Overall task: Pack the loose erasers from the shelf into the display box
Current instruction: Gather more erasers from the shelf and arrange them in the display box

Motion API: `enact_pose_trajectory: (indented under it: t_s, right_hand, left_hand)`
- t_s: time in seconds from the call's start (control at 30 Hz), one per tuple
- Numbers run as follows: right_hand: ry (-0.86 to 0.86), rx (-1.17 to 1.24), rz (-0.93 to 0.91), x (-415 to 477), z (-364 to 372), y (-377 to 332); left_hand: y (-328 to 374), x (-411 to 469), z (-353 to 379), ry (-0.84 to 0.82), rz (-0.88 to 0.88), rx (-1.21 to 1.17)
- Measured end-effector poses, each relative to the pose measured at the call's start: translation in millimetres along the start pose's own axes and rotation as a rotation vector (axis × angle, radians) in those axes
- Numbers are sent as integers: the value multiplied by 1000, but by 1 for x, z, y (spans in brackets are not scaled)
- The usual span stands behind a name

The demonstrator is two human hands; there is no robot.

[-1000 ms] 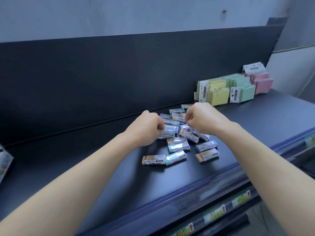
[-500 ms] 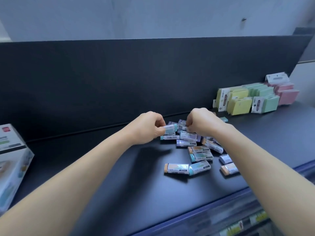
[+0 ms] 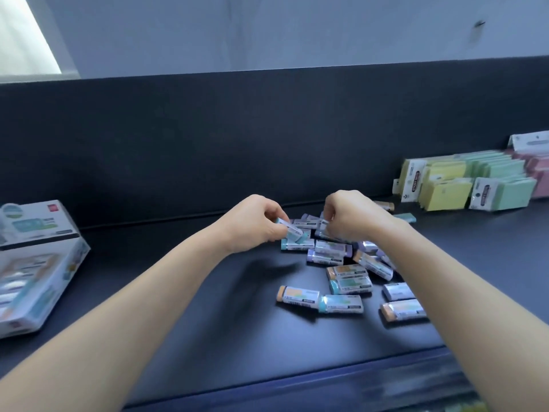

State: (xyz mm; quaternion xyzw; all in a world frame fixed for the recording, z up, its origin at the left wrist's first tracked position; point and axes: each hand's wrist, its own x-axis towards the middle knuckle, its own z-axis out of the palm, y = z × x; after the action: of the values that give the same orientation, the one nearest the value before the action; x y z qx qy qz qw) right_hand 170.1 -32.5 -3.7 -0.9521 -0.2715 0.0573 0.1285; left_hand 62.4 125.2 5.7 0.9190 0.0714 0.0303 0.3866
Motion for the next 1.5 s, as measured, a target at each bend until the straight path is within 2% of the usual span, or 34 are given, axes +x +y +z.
enact_pose_trajectory:
  t_s: [0.2,0.3,0.47,0.73,0.93,1.2,1.5]
  right_hand:
    - [73,319,-222,3,-11,-10]
    - [27,505,-289,4,-11,-25]
    - [-88,643,-370,5,-5,-67]
    - [-113,659,-530,-4,14,-159]
    - [-89,708,-564,-7,31,-236]
    - [-13,651,-556,-3,56,-325]
    - [-17,493,-591,10,74,-376]
  left_hand:
    - [2,-23,-3,107,-76,-98]
    - [-2,-40,-12,189,-122,-144]
    - [-15,-76,-32,301,-194,-141]
    - [-53,-133,-74,445,-250,-145]
    - [-105,-173,-126,540,-263,-140]
    - [-171,-206,-193,590,-293,-242]
    - [-207,-212,-224,603,-331,-184]
